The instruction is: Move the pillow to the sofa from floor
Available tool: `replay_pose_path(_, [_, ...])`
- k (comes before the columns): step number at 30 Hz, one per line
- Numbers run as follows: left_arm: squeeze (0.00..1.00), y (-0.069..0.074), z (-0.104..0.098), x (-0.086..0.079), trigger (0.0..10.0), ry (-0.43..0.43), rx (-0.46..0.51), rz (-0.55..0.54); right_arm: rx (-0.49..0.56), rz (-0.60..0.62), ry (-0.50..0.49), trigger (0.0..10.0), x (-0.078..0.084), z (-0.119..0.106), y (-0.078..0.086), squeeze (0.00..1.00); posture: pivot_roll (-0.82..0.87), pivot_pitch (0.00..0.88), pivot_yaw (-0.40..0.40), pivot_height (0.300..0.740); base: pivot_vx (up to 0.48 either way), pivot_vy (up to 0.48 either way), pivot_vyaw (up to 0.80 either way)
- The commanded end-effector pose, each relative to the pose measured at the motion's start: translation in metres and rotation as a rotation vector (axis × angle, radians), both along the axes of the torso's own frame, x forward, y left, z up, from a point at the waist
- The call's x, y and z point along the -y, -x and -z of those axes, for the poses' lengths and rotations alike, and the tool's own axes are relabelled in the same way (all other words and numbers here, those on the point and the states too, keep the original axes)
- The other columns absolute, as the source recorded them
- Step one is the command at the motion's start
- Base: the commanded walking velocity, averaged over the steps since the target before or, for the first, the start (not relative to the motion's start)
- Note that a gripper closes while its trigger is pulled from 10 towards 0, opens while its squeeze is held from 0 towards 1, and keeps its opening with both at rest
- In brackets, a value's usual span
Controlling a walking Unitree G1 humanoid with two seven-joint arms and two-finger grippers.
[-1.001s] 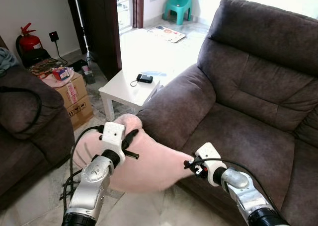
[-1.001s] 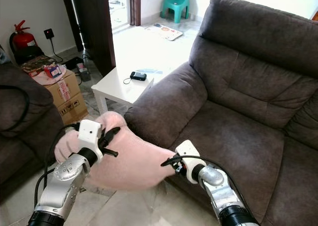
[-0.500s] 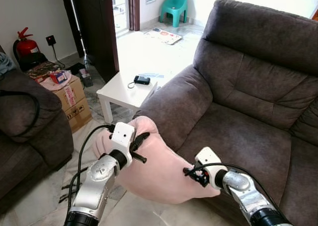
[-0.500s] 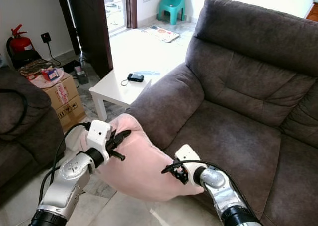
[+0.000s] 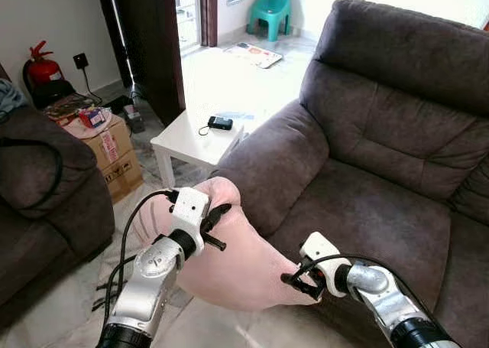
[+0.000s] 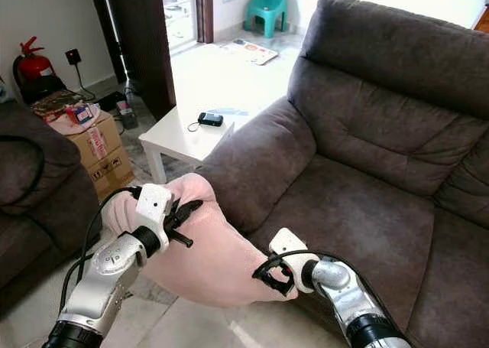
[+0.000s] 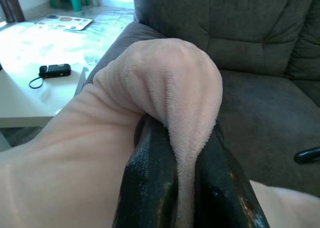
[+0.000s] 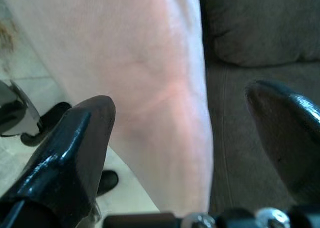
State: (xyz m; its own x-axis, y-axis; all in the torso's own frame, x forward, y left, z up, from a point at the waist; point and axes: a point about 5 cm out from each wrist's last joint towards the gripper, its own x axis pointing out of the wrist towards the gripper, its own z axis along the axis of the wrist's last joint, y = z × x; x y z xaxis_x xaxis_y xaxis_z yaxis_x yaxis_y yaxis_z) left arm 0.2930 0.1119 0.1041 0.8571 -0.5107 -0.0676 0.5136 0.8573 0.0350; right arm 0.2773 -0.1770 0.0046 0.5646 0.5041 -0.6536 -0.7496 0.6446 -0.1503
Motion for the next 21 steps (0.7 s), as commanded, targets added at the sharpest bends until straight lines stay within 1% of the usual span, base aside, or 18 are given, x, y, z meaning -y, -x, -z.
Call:
replay_pose_path(1, [0.0, -0.005, -0.029, 0.009, 10.0, 0.01, 0.12, 0.047, 0.004, 0.009, 0.092, 10.0, 0.011, 0.001, -0.002, 1.0, 0.11, 0.0, -0.08, 0.74, 0.0, 0.0, 0.0])
replay_pose_path(2, [0.0, -0.005, -0.029, 0.009, 10.0, 0.01, 0.119, 0.049, 0.002, 0.009, 0.108, 10.0, 0.012, 0.001, -0.002, 1.0, 0.11, 0.0, -0.08, 0.74, 0.0, 0.0, 0.0])
replay_pose_path(3, [0.0, -0.005, -0.029, 0.009, 10.0, 0.009, 0.118, 0.052, 0.003, 0.002, 0.154, 10.0, 0.015, 0.003, -0.002, 1.0, 0.11, 0.0, -0.082, 0.74, 0.0, 0.0, 0.0])
replay_pose_path(4, [0.0, -0.005, -0.029, 0.009, 10.0, 0.009, 0.118, 0.052, 0.003, 0.002, 0.154, 10.0, 0.015, 0.003, -0.002, 1.0, 0.11, 0.0, -0.082, 0.74, 0.0, 0.0, 0.0])
replay_pose_path(5, [0.0, -0.004, -0.028, 0.009, 10.0, 0.008, 0.116, 0.059, 0.009, -0.01, 0.237, 10.0, 0.02, 0.006, -0.001, 1.0, 0.11, 0.0, -0.081, 0.74, 0.0, 0.0, 0.0])
replay_pose_path(6, [0.0, -0.004, -0.028, 0.009, 10.0, 0.008, 0.115, 0.06, 0.012, -0.014, 0.265, 10.0, 0.022, 0.007, -0.001, 1.0, 0.11, 0.0, -0.081, 0.74, 0.0, 0.0, 0.0])
replay_pose_path(7, [0.0, -0.004, -0.028, 0.01, 10.0, 0.007, 0.115, 0.064, 0.031, 0.039, 0.325, 10.0, 0.027, 0.008, -0.003, 1.0, 0.12, 0.0, -0.083, 0.74, 0.0, 0.0, 0.0])
replay_pose_path(8, [0.0, -0.004, -0.028, 0.01, 10.0, 0.006, 0.115, 0.064, 0.036, 0.054, 0.338, 10.0, 0.028, 0.007, -0.004, 1.0, 0.12, 0.0, -0.083, 0.74, 0.0, 0.0, 0.0])
replay_pose_path(9, [0.0, -0.005, -0.028, 0.011, 10.0, 0.005, 0.116, 0.069, 0.063, 0.066, 0.316, 10.0, 0.025, 0.005, -0.007, 0.0, 0.12, 0.0, -0.082, 0.74, 0.0, 0.0, 0.0])
replay_pose_path(14, [0.0, -0.005, -0.029, 0.012, 10.0, 0.003, 0.116, 0.076, 0.071, 0.084, 0.299, 10.0, 0.023, 0.003, -0.01, 0.0, 0.12, 0.0, -0.081, 0.74, 0.0, 0.0, 0.0])
replay_pose_path(16, [0.0, -0.005, -0.029, 0.013, 10.0, 0.002, 0.119, 0.085, 0.021, 0.037, 0.297, 10.0, 0.022, 0.007, -0.005, 0.0, 0.12, 0.0, -0.081, 0.74, 0.0, 0.0, 0.0])
replay_pose_path(19, [0.0, -0.005, -0.03, 0.013, 10.0, 0.001, 0.12, 0.086, 0.004, 0.018, 0.296, 10.0, 0.022, 0.008, -0.003, 0.0, 0.12, 0.0, -0.081, 0.74, 0.0, 0.0, 0.0])
replay_pose_path(21, [0.0, -0.005, -0.03, 0.013, 10.0, -0.004, 0.122, 0.091, -0.047, -0.051, 0.261, 10.0, 0.02, 0.011, 0.003, 0.0, 0.12, 0.0, -0.081, 0.74, 0.0, 0.0, 0.0])
